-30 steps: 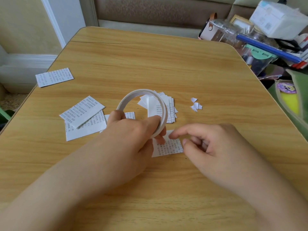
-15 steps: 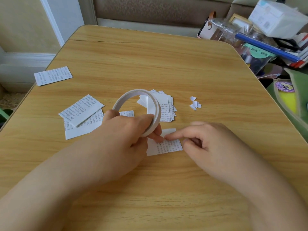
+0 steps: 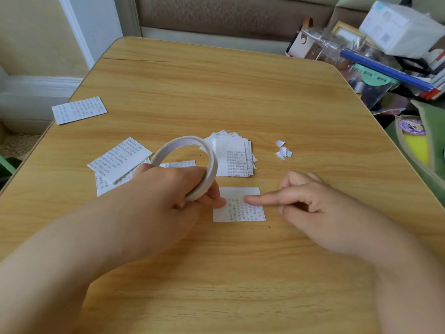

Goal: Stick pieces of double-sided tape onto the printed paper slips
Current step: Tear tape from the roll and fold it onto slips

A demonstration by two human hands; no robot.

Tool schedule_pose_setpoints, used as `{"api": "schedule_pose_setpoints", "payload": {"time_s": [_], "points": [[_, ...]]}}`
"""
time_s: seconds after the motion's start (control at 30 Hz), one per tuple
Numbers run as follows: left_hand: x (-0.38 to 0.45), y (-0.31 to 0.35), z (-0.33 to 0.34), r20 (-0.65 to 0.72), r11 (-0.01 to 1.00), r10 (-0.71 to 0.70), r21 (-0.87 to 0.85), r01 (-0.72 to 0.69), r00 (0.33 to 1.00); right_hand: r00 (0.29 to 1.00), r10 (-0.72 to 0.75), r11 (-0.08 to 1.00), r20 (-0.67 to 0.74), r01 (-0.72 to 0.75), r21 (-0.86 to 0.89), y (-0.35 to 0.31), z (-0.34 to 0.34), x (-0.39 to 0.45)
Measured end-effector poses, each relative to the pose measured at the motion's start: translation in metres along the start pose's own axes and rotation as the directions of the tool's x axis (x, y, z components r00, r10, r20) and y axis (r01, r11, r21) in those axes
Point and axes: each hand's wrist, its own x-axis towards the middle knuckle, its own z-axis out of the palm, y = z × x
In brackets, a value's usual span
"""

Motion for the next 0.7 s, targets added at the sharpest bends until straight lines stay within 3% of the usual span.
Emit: {"api": "schedule_pose_setpoints", "payload": {"time_s": [0.17,0.3,0.37,0.43,0.57,0.7], "points": [[-0.001,0.012,-0.002,-0.012,1.000,-0.005,-0.003,0.005,1.000,1.000,0.003,0.971,-0.011,-0.001,0.240,0.005,-0.008,0.001],[-0.002,0.013,-0.003,0.000,0.999,-0.021,-0.026,0.021,1.000,0.938,0.252,0.865,-0.237,-0.108,0.490,0.007,-0.012,0.007],[-0.003,0.014,-0.004,-0.001,1.000,-0.015,-0.005,0.015,1.000,0.893,0.228,0.921,-0.387,-0.069,0.383,0.002,-0.010,0.011],[-0.003,0.016,-0.006,0.011,1.000,-0.019,-0.018,0.019,1.000,0.875,0.105,0.987,-0.472,-0.033,0.158,-0.013,-0.003,0.017],[-0.001,0.021,-0.009,0.033,0.999,-0.035,-0.001,0.035,0.999,0.878,-0.134,0.977,-0.459,0.040,-0.209,-0.039,0.012,0.034],[-0.001,0.018,-0.010,0.064,0.998,-0.052,-0.019,0.054,0.997,0.924,-0.101,0.948,-0.370,-0.024,-0.319,-0.041,0.017,0.051]]}}
